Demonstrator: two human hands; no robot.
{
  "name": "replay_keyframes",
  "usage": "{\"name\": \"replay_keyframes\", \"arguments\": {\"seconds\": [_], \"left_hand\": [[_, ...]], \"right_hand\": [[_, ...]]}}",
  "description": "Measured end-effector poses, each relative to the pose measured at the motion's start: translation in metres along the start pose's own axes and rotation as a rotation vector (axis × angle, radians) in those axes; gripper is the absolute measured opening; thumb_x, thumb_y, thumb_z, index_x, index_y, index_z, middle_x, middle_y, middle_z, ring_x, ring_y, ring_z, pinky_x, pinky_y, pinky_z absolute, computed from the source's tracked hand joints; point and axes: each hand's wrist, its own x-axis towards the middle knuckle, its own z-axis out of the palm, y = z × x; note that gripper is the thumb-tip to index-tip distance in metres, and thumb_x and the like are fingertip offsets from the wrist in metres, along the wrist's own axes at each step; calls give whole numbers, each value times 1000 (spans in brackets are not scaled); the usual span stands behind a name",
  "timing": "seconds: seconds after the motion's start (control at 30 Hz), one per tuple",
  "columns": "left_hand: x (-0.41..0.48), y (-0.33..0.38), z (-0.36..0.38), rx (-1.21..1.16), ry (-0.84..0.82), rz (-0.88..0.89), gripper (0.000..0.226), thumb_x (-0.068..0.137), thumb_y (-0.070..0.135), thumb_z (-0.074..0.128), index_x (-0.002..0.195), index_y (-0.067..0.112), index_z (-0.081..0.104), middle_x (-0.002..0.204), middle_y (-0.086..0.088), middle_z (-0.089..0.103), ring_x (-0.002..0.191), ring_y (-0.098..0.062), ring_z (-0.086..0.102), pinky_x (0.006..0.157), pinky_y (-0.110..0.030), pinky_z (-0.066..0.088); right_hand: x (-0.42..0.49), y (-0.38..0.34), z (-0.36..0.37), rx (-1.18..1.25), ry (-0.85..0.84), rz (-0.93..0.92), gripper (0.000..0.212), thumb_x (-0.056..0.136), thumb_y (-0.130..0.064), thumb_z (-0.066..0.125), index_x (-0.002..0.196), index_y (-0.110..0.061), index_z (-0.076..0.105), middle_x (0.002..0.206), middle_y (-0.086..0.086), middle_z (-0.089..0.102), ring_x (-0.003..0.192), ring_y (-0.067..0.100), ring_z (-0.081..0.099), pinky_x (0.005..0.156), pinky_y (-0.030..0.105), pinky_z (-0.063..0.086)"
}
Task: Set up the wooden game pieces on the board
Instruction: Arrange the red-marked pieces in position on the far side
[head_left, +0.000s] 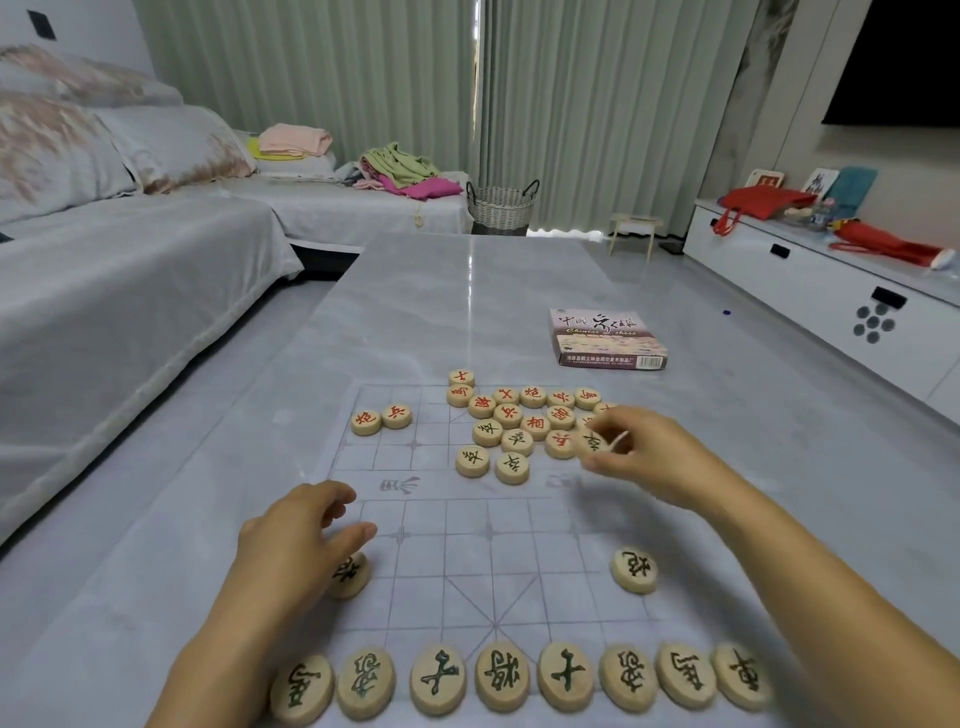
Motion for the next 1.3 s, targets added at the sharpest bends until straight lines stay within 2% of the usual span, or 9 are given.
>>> {"name": "replay_keyframes", "arguments": {"seconds": [0.1,0.23,0.37,0.53,0.73,0.9,1.07,1.2,1.3], "left_hand": [[-3,7,3,17,11,13,37,81,33,66,116,21,58,111,2,62,104,-15,56,98,-41,41],[-8,19,10,36,37,58,37,82,31,66,116,21,58,110,3,62,104,-15,57,98,-38,41],[-13,25,14,93,24,91,36,82,29,65,117,20,58,109,4,63,103,-15,57,96,-36,42],[-22,34,17,76,23,130,33,80,23,68,112,18,62,108,2,66,102,-17,59,95,-41,44],[-19,55,29,97,-116,215,37,85,32,61,121,27,54,118,11,58,107,-6,52,98,-27,40],[25,86,51,227,-179,256,40,87,31,58,127,25,51,126,3,53,114,-17,51,96,-31,43],[60,120,84,360,-206,201,43,80,41,64,114,16,57,116,-6,55,106,-24,51,83,-33,43],[65,128,96,489,-178,219,32,85,32,57,108,10,59,116,-9,56,105,-27,51,82,-33,43],[56,128,97,391,-210,274,28,84,31,56,105,12,60,113,-7,57,102,-25,52,80,-32,43]], "right_hand": [[-35,51,-14,-44,-12,131,21,79,-22,70,98,-20,61,98,1,63,82,14,57,75,26,44],[-53,80,-3,-3,-56,166,28,75,-27,74,97,-30,57,98,-3,59,89,12,56,78,21,42],[-51,82,-1,25,-43,149,31,77,-28,72,105,-27,58,97,-8,52,88,7,53,74,15,39],[-51,77,8,16,-40,136,36,79,-28,71,112,-26,57,91,-14,44,84,4,49,72,13,38],[-54,78,8,29,-55,138,40,80,-31,69,117,-28,54,93,-16,43,83,2,47,69,12,38],[-53,78,6,15,-85,139,45,80,-38,67,121,-31,48,101,-13,44,83,0,46,67,12,38],[-53,79,5,32,-98,134,40,82,-40,63,119,-31,49,99,-15,43,84,1,47,68,12,39],[-52,81,4,32,-107,123,36,83,-39,63,117,-32,51,103,-12,46,86,3,48,73,15,41],[-51,82,3,33,-121,119,35,83,-38,64,115,-32,52,102,-12,46,86,3,49,73,15,41]]}}
